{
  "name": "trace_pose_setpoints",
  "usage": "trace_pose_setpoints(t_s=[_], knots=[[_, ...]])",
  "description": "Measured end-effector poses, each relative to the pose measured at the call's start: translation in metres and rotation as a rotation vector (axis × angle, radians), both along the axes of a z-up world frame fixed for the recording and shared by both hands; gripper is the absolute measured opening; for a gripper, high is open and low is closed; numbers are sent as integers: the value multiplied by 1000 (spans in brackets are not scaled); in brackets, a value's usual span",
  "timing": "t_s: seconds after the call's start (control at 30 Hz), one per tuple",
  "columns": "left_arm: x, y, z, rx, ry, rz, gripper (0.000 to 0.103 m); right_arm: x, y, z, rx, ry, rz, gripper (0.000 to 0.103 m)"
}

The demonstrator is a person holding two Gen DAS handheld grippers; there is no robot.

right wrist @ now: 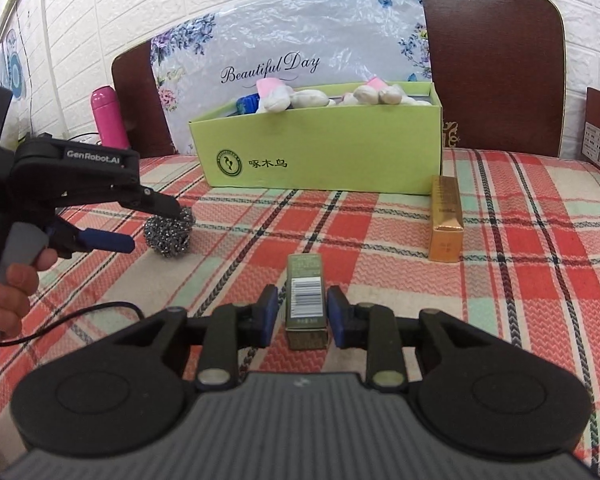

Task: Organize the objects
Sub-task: 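Carry the scrubber and olive-green box into the lime-green box and open both tools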

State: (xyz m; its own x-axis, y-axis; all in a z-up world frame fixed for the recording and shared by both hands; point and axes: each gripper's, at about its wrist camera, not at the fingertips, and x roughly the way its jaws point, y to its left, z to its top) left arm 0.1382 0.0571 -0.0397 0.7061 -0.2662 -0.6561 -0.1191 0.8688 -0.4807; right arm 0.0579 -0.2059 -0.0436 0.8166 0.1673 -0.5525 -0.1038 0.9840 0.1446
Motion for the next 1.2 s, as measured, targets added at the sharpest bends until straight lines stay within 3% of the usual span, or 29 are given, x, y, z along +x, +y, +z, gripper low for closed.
trace_pose_setpoints(t_s=[0.17, 0.23, 0.3, 0.33, 0.43, 0.6, 0.83, 1.03, 1.2], knots=[[11, -9, -5, 19, -8, -5, 75, 2, 1, 0, -13, 0, -13, 32], [16, -12, -8, 22, -18, -30, 70, 4, 2, -1, -20, 9, -21, 32], [19, -16, -9, 34, -17, -80, 43, 7, 4, -4, -32, 25, -25, 32], [19, -19, -9, 47, -15, -117, 36, 7, 5, -5, -38, 35, -23, 32], [13, -27, -5, 96, -30, -167, 34, 6, 8, -9, -47, 42, -17, 22], [-1, -29, 8, 75, -74, -216, 33, 0, 8, 4, -31, -7, -1, 22], [-10, -38, 60, 70, -232, -286, 33, -2, 5, 50, -40, -156, 8, 22], [9, -40, 102, 77, -330, -323, 33, 23, 0, 91, -55, -269, 23, 22], [53, -37, 121, 95, -342, -312, 33, 61, -6, 117, -76, -334, -5, 22]])
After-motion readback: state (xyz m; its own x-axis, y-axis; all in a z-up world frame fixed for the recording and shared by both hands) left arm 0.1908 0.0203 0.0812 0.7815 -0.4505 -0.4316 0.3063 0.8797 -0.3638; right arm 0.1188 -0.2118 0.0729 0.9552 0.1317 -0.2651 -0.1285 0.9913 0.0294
